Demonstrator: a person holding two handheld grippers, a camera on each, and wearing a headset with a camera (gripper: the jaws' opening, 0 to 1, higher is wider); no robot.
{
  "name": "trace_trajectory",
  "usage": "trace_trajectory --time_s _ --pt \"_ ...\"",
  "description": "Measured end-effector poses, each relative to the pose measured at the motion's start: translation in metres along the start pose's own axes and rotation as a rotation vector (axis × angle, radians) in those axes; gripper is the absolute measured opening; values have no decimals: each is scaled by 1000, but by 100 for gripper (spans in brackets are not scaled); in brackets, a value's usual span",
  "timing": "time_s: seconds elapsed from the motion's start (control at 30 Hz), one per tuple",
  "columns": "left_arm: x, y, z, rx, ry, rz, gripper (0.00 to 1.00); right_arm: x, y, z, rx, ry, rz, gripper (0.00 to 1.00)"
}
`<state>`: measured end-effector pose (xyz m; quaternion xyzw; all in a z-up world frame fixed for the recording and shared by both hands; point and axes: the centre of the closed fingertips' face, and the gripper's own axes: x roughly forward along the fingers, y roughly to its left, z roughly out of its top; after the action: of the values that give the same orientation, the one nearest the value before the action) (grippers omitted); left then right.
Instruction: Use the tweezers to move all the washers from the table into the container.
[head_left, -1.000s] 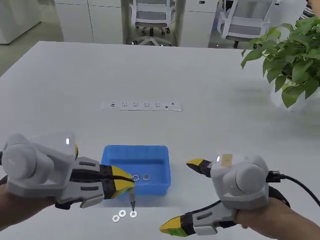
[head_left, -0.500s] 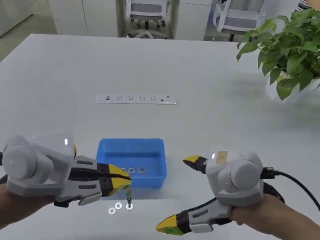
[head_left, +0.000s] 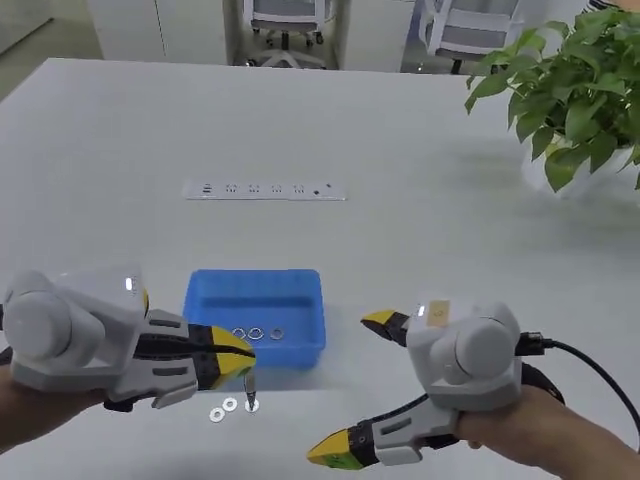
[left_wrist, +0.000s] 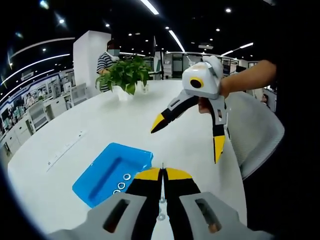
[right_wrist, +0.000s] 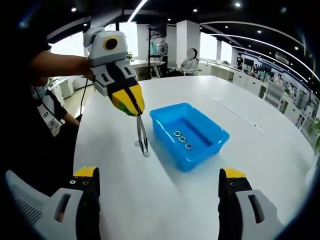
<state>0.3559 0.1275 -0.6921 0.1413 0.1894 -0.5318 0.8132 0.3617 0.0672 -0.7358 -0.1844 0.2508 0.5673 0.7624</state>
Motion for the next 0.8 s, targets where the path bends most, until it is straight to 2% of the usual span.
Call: trace_trajectory --time_s 0.8 --pt "1 -3 -1 -5 -1 -11 5 1 3 -3 4 12 8 98"
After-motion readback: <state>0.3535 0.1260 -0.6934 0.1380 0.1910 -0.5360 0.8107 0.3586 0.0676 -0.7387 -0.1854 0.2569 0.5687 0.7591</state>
